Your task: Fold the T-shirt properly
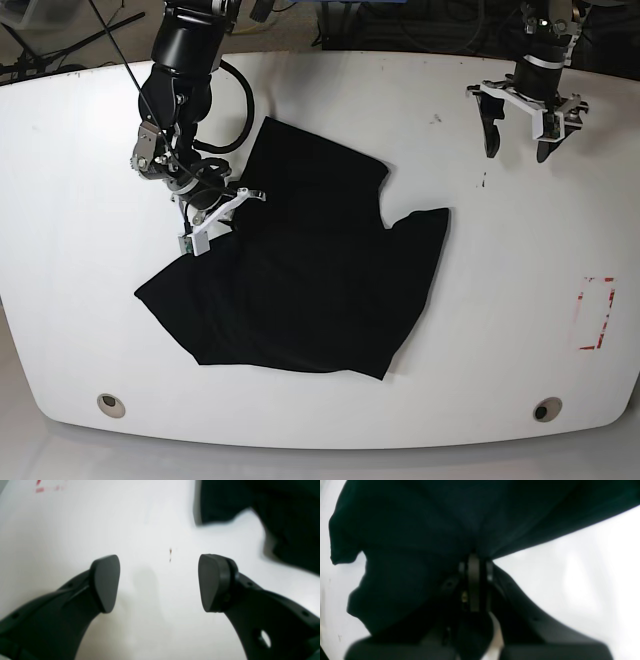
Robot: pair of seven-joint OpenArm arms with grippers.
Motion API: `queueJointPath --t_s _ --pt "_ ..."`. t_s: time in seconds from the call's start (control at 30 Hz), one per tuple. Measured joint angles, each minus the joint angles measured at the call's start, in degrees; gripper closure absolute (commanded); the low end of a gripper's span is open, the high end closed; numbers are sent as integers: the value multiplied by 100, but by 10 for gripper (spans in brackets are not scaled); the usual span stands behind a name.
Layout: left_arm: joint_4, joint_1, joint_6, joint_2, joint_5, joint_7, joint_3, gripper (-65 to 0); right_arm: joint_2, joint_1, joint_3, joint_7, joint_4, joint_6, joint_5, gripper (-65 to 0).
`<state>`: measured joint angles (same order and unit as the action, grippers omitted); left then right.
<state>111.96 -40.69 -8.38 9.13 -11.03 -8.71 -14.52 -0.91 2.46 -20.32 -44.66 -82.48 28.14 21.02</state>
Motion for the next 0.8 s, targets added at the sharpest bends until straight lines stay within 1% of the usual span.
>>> queueJointPath --t_s 0.07,0.13,0.2,0.27,0.33,0.4,0.53,0.67,0.73,0.8 --pt "-9 -2 0 -2 2 -240 0 -458 11 -107 -9 -313 -426 -11 -15 0" --pt "-20 9 0 -4 4 -411 9 -458 15 -245 42 -463 -907 20 -15 0" --pt "-22 61 -2 -9 0 -501 15 -461 87 -352 243 -627 -1386 0 -70 0" --pt "-22 157 -15 -7 0 -549 17 -461 212 -428 540 -734 -1915 31 -46 0" --pt "-20 284 4 0 0 -619 57 -461 420 -420 957 -667 -2505 39 -9 0" --pt "-22 363 24 0 2 -769 142 -461 608 -323 1300 -656 -2844 46 -4 0" --pt "-22 555 -2 4 -2 -857 345 -463 940 201 1869 -684 -3084 83 20 0" --pt "-22 691 -4 33 -2 -953 577 -464 1075 975 1934 -743 -3075 83 -17 0" --pt "-22 717 -2 26 0 -955 610 -464 1113 1360 2061 -774 -3069 44 -114 0" --pt "-22 769 2 22 4 -953 664 -465 1189 1812 2328 -741 -3075 57 -238 0"
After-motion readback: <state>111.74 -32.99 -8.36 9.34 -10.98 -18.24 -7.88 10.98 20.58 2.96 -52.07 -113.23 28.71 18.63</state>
